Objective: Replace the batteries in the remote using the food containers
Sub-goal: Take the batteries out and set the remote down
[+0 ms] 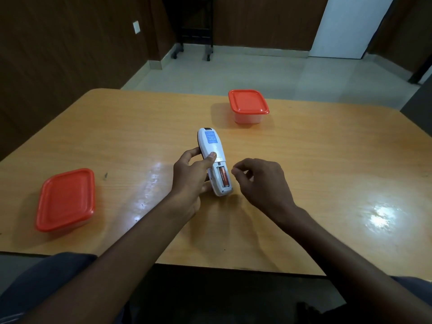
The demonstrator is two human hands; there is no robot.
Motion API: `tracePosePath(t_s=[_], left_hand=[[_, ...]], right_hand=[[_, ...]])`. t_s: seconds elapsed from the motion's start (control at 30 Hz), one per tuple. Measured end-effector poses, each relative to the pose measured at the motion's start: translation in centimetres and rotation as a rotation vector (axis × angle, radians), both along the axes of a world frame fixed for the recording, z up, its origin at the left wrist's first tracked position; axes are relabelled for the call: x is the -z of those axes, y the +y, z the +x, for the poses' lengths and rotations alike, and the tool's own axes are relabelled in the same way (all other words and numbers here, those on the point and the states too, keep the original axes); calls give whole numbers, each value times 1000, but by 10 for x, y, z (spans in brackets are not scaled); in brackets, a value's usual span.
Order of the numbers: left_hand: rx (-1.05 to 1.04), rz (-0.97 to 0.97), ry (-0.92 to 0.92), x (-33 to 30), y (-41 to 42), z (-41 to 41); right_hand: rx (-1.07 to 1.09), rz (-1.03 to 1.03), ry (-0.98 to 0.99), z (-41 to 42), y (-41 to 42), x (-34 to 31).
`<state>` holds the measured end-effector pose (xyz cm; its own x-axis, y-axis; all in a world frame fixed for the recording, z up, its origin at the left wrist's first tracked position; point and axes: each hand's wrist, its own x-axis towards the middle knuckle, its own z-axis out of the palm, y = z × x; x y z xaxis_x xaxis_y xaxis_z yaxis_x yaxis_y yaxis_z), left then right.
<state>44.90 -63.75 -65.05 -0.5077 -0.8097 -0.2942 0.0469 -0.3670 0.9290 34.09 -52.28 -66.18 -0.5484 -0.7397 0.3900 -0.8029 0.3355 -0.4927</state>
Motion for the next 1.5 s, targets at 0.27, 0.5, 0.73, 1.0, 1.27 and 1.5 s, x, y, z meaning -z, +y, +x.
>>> tracePosePath(t_s=[0.27, 0.5, 0.73, 1.0, 1.27, 1.5], left_hand=[[33, -51, 4, 0, 7, -1], [60, -83, 43, -6, 6, 1], [44, -67, 25, -2, 14, -3], [-1, -58, -108, 5, -11, 2], [92, -210, -355, 13, -30, 1], [95, -561, -652, 3, -45, 9]], right_hand=[[-49, -58, -284, 7, 2, -4], [-26, -137, -212, 6, 3, -4], [31, -159, 38, 10, 2, 5], [101, 142, 14, 1, 2, 7], [100, 197, 144, -7, 0, 12], [123, 85, 59, -22, 0, -2]])
